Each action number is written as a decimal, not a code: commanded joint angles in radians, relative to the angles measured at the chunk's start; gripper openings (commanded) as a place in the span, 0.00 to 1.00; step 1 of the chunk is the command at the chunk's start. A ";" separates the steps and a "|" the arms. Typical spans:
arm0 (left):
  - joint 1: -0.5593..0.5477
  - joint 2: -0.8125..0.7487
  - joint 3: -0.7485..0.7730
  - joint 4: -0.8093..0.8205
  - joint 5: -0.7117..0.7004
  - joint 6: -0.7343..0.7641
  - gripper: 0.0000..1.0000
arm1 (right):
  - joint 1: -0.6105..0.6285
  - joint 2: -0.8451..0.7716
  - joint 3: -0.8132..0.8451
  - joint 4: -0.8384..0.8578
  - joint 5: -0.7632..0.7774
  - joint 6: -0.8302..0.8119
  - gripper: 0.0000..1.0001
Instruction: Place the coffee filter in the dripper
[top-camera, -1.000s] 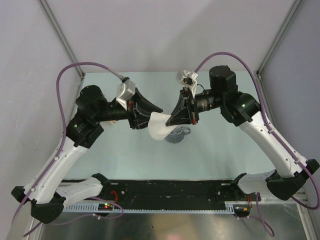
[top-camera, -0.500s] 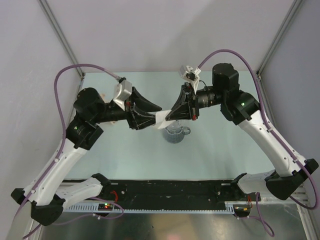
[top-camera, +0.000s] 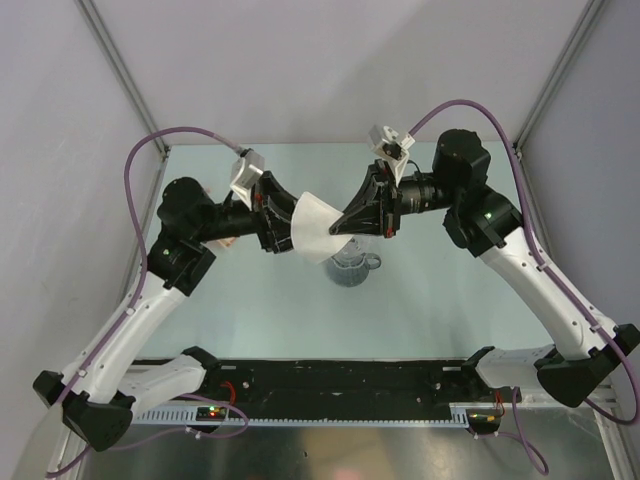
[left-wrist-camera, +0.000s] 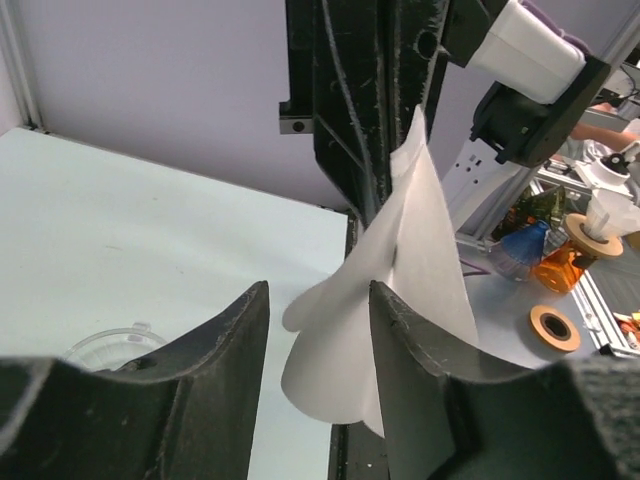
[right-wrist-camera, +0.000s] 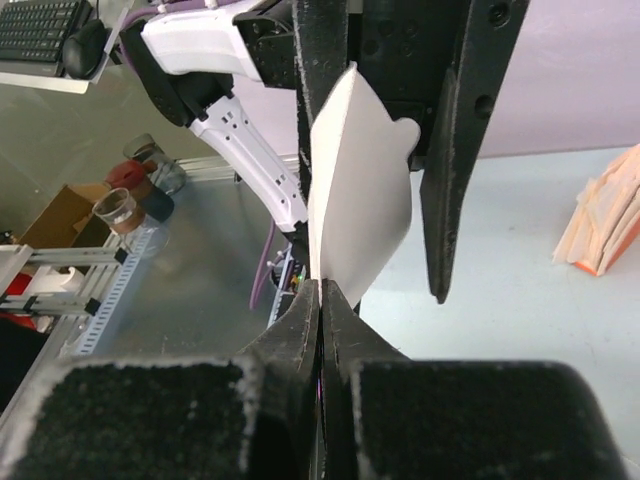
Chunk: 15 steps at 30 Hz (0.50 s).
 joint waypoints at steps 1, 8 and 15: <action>0.005 -0.020 -0.008 0.119 0.042 -0.083 0.48 | -0.012 -0.022 -0.021 0.139 0.049 0.047 0.00; 0.005 -0.032 -0.018 0.156 0.054 -0.109 0.30 | -0.025 -0.023 -0.045 0.252 0.074 0.109 0.00; 0.006 -0.030 -0.026 0.170 0.070 -0.122 0.01 | -0.027 -0.029 -0.031 0.202 0.050 0.086 0.08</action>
